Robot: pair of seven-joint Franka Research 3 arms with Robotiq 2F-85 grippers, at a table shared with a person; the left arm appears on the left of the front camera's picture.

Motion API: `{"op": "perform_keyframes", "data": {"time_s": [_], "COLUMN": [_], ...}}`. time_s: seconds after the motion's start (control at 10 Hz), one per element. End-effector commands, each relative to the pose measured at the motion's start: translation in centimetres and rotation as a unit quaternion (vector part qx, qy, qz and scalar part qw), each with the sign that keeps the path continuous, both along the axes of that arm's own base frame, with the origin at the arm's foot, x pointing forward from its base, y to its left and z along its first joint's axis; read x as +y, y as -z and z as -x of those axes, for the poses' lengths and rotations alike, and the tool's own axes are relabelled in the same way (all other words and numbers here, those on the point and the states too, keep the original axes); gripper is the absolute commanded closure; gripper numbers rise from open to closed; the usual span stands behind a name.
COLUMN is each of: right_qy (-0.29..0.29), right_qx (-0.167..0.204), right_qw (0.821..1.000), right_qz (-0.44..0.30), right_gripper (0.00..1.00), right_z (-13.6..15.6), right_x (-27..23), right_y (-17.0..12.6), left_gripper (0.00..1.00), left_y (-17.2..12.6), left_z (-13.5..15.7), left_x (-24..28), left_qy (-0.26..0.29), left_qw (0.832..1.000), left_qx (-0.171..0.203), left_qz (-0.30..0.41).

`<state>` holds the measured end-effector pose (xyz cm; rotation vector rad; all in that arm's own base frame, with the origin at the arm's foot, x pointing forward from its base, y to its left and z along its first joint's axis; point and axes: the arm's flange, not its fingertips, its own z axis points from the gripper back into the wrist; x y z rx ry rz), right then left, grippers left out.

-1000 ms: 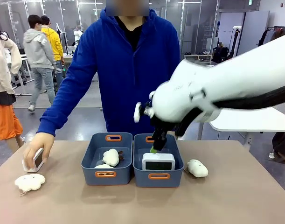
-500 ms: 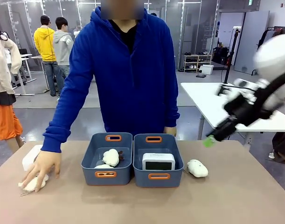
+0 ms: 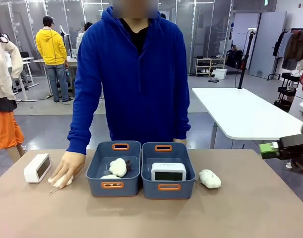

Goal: Sort the digital clocks into the basket.
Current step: Pick up the Digital clock from the table and place it into the empty Plastic storage basket.

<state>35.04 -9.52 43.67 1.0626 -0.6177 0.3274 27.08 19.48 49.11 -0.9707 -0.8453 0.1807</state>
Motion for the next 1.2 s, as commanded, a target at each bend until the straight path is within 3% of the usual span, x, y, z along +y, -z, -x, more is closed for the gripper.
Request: {"op": "perform_keyframes", "data": {"time_s": [0.0, 0.1, 0.2, 0.3, 0.5, 0.6, 0.9, 1.0, 1.1], "right_qy": [0.057, 0.072, 0.077, 0.065, 0.067, 0.072, 0.072, 0.072, 0.072], "right_qx": [0.013, 0.028, 0.033, 0.039, 0.073, 0.042, 0.042, 0.042, 0.042], "right_qw": [0.995, 0.993, 0.992, 0.993, 0.993, 0.993, 0.993, 0.993, 0.993], "right_qz": [-0.077, -0.087, -0.095, -0.092, -0.062, -0.088, -0.088, -0.088, -0.088], "right_gripper": [0.16, 0.16, 0.00, 0.00, 0.00, 0.00, 0.00, 0.00, 0.00], "right_z": [1.4, 1.6, 2.1, 2.3, 2.6, 1.4, 1.4, 1.4, 1.4], "right_x": [-0.5, -1.5, -2.0, -1.9, -1.7, -3.3, -3.3, -3.3, -3.3], "right_y": [0.9, 1.9, 2.6, 3.1, 4.6, 3.3, 3.3, 3.3, 3.3], "left_gripper": [0.00, 0.00, 0.00, 0.00, 0.00, 0.00, 0.00, 0.00, 0.00], "left_y": [-0.1, -0.1, 0.0, -1.4, -2.5, -3.0, -2.3, -1.8, -0.1], "left_z": [-0.1, -0.1, 0.0, -2.5, -8.4, -11.3, -17.9, -19.3, -21.4], "left_x": [0.0, 0.0, 0.0, -2.4, -6.4, -8.4, -11.5, -11.9, -12.3], "left_qy": [0.005, 0.005, 0.000, -0.014, -0.004, 0.022, 0.016, 0.010, 0.003], "left_qw": [1.000, 1.000, 1.000, 0.991, 0.955, 0.930, 0.863, 0.855, 0.858], "left_qx": [-0.006, -0.006, 0.000, 0.009, 0.077, 0.119, 0.202, 0.225, 0.239], "left_qz": [0.005, 0.005, 0.000, -0.130, -0.287, -0.348, -0.462, -0.467, -0.454]}}
